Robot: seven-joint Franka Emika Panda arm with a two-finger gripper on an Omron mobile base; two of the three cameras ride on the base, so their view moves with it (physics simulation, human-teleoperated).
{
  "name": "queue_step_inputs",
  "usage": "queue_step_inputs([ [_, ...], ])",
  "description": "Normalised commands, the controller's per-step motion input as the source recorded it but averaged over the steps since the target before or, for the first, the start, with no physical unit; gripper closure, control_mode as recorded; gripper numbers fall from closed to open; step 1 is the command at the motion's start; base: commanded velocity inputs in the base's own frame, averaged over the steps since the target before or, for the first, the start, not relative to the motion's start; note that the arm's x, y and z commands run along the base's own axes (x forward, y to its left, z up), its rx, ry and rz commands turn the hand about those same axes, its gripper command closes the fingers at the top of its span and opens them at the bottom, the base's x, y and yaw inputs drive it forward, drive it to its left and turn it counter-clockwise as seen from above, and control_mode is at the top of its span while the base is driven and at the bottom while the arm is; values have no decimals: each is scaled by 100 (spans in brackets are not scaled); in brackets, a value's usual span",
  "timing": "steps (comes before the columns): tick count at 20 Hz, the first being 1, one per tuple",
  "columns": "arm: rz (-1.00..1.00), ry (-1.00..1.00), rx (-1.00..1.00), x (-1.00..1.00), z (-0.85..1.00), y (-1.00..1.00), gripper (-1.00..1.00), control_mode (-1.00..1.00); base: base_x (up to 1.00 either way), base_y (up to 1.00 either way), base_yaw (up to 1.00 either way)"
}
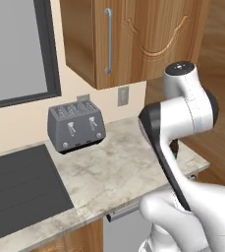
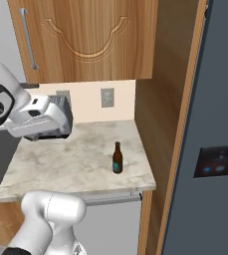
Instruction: Place the beers on the top shelf of the fridge to keep them out of children's reach, and place the avocado on lower shelves for easy access.
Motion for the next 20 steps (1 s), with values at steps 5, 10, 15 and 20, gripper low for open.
queue_step_inputs([
  [5, -38, -19, 26, 0, -7, -18, -100, -100, 0, 0, 0],
  [10, -24, -17, 16, 2, -17, -2, -100, -100, 0, 0, 0],
  [15, -18, -13, 5, 3, -37, -12, -100, -100, 0, 0, 0],
  [20, -20, -7, 0, 5, -34, -9, -100, -100, 0, 0, 0],
])
